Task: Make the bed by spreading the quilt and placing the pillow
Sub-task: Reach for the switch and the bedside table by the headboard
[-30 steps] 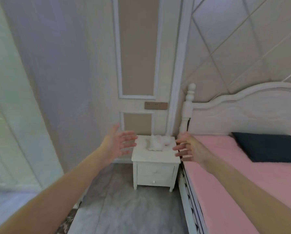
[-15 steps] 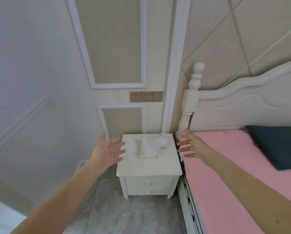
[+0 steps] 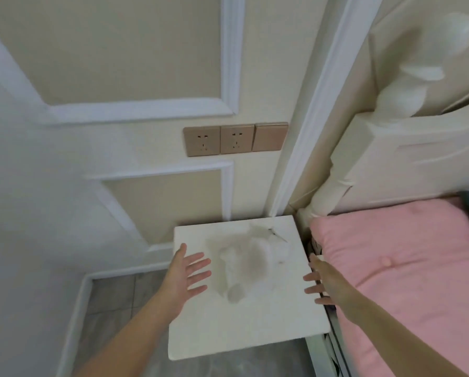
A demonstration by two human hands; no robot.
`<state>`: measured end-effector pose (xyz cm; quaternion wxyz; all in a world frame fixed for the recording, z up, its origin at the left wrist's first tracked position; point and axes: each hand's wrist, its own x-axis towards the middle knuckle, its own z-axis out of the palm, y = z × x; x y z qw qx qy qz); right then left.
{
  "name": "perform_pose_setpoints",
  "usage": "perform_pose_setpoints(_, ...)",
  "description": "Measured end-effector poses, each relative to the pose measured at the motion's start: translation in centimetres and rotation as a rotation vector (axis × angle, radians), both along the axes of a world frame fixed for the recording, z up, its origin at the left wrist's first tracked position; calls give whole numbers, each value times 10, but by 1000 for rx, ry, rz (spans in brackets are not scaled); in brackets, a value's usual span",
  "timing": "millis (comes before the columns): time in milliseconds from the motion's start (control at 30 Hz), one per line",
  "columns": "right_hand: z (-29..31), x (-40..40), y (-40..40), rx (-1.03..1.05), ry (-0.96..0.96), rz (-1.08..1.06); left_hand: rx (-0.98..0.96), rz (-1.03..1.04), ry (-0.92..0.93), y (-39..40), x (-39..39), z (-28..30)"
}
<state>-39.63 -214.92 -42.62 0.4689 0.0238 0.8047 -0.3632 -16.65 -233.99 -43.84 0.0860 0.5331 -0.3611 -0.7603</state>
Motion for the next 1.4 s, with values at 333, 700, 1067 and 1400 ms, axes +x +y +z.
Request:
perform_pose_setpoints(333,-126,-19,-30,188,-205,52,-404,-199,-212,-36,-83,-100)
perform_pose_setpoints(700,-194,-24,-51,83,-438,-19,-954,-874,-529,-38,-186,-170)
perform_pose_setpoints(1067,-203,-36,-62,42,-383,-110,-596,-1000,-709,-40,-188,-185)
perform_pose_setpoints(1400,-169,-66,-110,-174,-335,-92,-352,-574,-504,-56,-173,-148)
